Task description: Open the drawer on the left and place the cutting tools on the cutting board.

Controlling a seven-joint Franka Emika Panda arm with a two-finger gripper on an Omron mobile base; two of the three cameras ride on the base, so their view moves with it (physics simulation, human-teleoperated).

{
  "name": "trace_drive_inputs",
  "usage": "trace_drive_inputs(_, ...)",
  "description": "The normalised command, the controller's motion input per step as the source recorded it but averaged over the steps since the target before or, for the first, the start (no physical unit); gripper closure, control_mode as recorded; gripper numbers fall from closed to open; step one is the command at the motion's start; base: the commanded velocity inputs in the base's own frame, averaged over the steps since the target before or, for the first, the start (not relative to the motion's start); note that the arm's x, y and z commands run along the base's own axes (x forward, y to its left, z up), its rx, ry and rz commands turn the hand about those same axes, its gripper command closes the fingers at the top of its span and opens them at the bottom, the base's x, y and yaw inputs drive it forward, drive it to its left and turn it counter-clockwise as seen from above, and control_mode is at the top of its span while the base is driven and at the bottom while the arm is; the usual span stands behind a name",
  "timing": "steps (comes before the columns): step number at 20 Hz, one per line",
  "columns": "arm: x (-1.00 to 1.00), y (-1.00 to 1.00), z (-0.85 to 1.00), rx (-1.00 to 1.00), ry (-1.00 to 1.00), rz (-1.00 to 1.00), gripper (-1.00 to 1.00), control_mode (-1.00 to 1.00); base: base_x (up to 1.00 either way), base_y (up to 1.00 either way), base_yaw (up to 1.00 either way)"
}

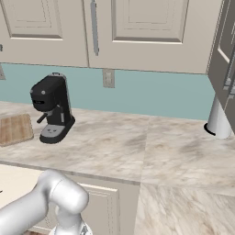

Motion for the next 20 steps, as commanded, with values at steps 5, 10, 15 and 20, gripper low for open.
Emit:
trace_drive_inputs(5,0.0,0.29,-0.37,-0.03,0.02,0.0,-1.0,-1.0,0.0,0.0,0.0)
trace_drive_inputs(10,0.0,0.3,-0.28,-0.03,0.0,0.0,-1.0,-1.0,0.0,0.0,0.0)
trace_drive_inputs(15,0.0,0.21,-0.21,-0.03,0.0,0.0,-1.0,-1.0,0.0,0.0,0.0)
trace_drive_inputs(20,-0.01,0.09,-0.22,-0.03,0.0,0.0,-1.0,-1.0,0.0,0.0,0.0)
